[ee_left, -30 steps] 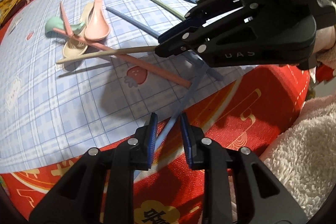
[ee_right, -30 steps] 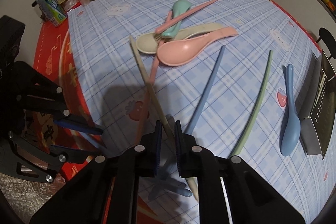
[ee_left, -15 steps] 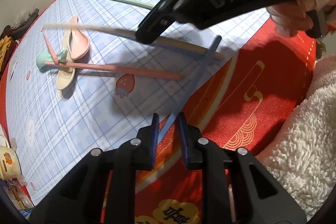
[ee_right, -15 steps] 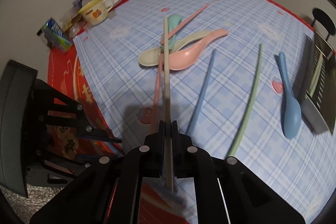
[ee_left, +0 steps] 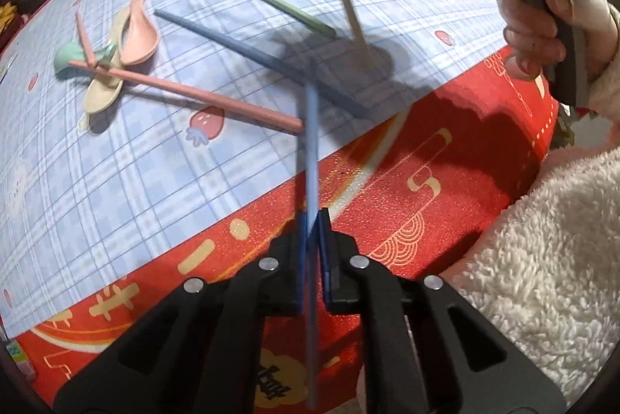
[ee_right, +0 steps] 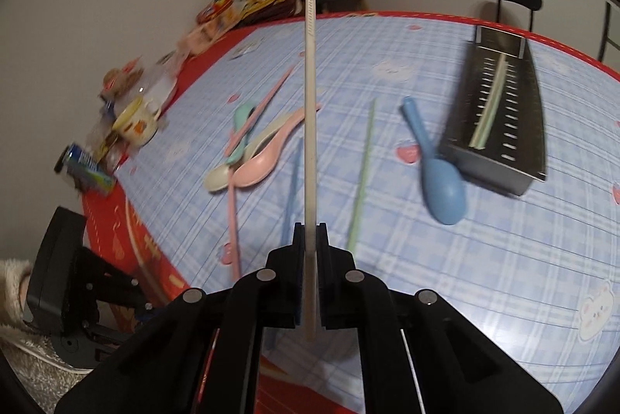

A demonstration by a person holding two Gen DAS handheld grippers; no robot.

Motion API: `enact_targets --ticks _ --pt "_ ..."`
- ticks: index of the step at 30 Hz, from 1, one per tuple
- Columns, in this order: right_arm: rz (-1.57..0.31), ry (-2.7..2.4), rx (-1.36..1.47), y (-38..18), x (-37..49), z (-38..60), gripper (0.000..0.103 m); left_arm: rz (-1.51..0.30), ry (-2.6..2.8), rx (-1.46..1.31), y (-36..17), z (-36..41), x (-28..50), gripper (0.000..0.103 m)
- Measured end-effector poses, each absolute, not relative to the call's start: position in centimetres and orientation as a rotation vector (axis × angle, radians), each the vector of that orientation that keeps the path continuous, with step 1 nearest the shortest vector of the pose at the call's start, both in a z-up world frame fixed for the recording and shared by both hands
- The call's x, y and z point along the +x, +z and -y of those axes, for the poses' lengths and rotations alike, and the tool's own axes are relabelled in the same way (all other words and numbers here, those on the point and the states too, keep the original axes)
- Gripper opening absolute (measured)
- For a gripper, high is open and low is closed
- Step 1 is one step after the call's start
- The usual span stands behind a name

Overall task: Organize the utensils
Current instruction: 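Lower the blue chopstick into the basket with the left tool while the right tool inserts beige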

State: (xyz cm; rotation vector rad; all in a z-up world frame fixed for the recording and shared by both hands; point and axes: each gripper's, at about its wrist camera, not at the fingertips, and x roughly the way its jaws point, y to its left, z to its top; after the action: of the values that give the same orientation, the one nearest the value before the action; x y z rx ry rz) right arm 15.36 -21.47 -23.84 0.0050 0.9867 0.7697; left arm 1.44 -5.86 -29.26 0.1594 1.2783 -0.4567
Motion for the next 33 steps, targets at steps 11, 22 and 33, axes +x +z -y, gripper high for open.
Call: enact_targets --ticks 11,22,33 --pt "-1.026 0.748 0.178 -24.4 15.1 24.7 0.006 -1.229 -0.411 -0.112 -26.5 2.7 3.4 0.010" --pt "-1.028 0.695 0.339 -23.1 16.2 28.5 0.006 -1.093 -0.361 -0.492 -22.6 0.7 9.4 0.010" --pt "-1.024 0.547 0.403 -22.0 22.0 31.2 0.006 -1.027 -0.473 -0.581 -20.8 5.0 20.5 0.010"
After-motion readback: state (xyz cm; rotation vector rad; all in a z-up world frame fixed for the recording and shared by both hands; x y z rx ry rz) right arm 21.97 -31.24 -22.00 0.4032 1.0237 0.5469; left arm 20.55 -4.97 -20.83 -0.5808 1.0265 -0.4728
